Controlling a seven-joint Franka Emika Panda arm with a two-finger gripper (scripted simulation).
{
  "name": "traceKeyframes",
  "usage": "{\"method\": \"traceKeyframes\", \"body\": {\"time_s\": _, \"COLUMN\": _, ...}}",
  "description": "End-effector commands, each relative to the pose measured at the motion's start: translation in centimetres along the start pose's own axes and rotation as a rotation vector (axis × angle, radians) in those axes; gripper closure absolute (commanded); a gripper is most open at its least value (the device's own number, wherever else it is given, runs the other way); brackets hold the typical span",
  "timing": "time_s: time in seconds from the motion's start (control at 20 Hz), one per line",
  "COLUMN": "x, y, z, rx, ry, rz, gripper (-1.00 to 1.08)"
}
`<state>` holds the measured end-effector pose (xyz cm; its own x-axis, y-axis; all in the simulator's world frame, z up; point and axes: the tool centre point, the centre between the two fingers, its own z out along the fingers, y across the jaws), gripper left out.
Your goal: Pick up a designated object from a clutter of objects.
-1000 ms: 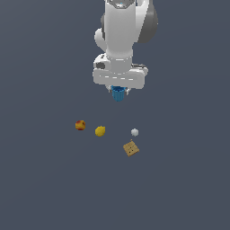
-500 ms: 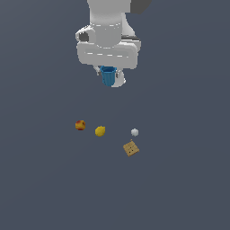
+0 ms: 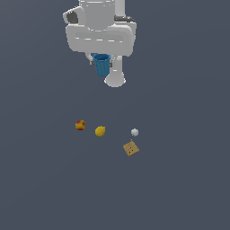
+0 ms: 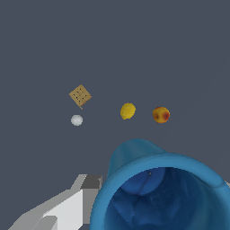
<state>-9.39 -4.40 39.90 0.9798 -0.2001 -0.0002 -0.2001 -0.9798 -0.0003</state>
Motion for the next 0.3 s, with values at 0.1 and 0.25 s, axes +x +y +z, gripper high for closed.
{"method": "traceKeyframes", "body": {"time_s": 0.1, "x": 0.13, "y": 0.15, "z": -0.44, "rx": -0.001, "ry": 0.000, "rz": -0.001, "gripper": 1.08}}
{"method": "traceKeyframes", "body": {"time_s": 0.25, "x": 0.15, "y": 0.06, "z": -0.29, "rx": 0.000, "ry": 0.000, "rz": -0.001, "gripper": 1.08}}
